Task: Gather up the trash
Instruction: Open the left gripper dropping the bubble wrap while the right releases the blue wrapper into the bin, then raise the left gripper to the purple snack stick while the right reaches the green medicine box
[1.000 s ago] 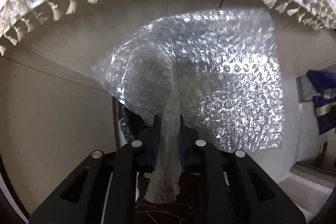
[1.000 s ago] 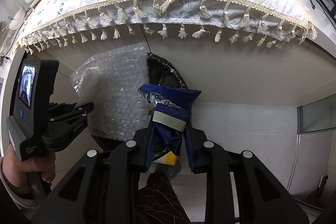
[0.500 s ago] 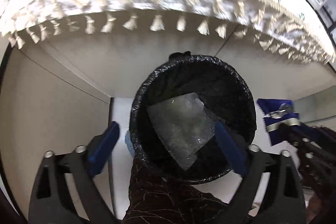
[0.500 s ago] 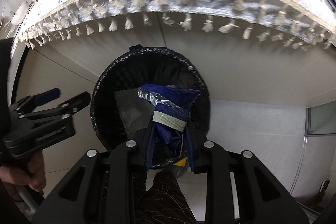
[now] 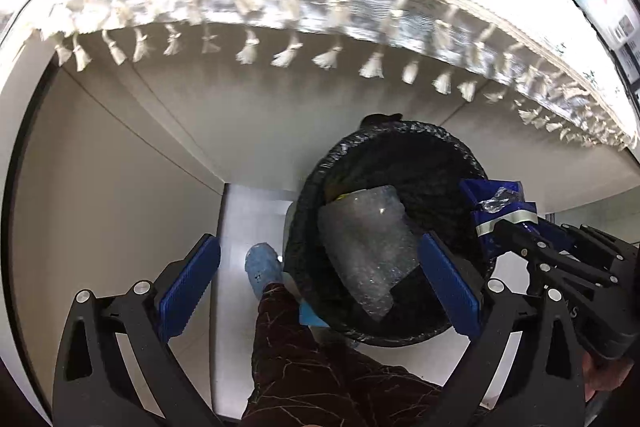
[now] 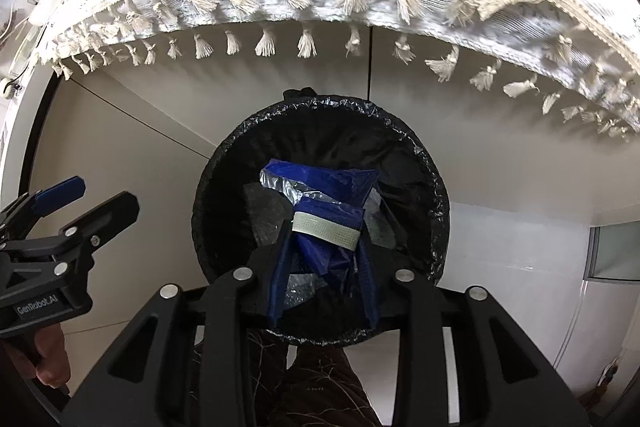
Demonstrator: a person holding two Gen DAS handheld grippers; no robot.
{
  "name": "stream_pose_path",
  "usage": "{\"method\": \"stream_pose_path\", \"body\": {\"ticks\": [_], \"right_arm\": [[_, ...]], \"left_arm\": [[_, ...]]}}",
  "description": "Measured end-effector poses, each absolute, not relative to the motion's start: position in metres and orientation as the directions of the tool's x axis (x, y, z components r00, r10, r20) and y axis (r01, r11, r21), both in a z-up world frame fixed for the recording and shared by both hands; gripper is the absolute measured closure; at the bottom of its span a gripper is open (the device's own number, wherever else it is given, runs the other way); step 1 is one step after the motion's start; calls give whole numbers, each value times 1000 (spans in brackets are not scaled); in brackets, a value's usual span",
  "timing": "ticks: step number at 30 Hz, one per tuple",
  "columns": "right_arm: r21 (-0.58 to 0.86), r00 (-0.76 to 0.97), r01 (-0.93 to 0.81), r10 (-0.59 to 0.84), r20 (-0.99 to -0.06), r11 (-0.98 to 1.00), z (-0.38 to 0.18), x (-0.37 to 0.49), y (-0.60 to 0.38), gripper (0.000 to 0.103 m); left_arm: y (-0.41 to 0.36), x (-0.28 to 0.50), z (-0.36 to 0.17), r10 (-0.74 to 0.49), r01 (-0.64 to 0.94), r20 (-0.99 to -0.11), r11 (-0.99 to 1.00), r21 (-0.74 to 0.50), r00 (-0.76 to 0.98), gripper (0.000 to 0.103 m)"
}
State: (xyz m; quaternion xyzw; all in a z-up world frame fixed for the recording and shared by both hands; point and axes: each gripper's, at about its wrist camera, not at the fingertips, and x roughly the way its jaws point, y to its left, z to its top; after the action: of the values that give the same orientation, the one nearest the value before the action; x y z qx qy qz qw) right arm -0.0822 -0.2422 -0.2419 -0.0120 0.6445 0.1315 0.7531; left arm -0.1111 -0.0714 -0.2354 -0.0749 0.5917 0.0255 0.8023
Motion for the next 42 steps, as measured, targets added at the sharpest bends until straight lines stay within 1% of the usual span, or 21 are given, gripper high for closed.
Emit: {"method": "stream_pose_path", "body": {"ticks": [5, 8, 10, 12, 13, 14, 16, 18, 20, 23, 34, 42], "right_arm": [[152, 123, -203, 179, -976, 967, -245, -79, -240, 64], [148, 128, -194, 175, -976, 970, -246, -78, -241, 55], [151, 124, -187, 176, -977, 971, -244, -77, -241, 51], [150, 127, -188, 176, -976, 971, -241, -77, -242, 43], [142, 137, -188, 170, -976, 972, -237, -77, -242, 41], [134, 145, -188, 162, -976, 973, -234, -76, -242, 36], [126, 162, -191, 158, -974, 973, -226, -76, -243, 31], [115, 175, -186, 148, -973, 976, -219, -75, -245, 21], [112, 189, -167, 144, -971, 979, -209, -74, -249, 15], [105, 217, -150, 136, -967, 983, -193, -73, -255, 9], [86, 307, -112, 116, -945, 990, -140, -69, -271, 8], [59, 376, -101, 93, -922, 993, -102, -54, -275, 8]], "left_arm": [[-64, -113, -237, -34, -144, -957, 986, -79, 287, 6], [-63, -111, -239, -33, -145, -958, 986, -77, 284, 6], [-63, -109, -240, -37, -146, -959, 986, -80, 281, 6], [-62, -108, -242, -39, -142, -960, 987, -81, 276, 6], [-64, -104, -248, -41, -138, -960, 987, -82, 276, 6], [-66, -101, -250, -40, -134, -960, 988, -80, 277, 6], [-67, -100, -247, -43, -128, -959, 988, -81, 279, 6], [-67, -98, -243, -45, -123, -959, 989, -82, 280, 6], [-68, -99, -234, -48, -119, -958, 989, -85, 284, 6], [-68, -98, -223, -54, -116, -955, 989, -91, 293, 6], [-65, -92, -169, -105, -110, -935, 982, -150, 340, 6], [-64, -75, -138, -116, -87, -924, 984, -158, 365, 6]]}}
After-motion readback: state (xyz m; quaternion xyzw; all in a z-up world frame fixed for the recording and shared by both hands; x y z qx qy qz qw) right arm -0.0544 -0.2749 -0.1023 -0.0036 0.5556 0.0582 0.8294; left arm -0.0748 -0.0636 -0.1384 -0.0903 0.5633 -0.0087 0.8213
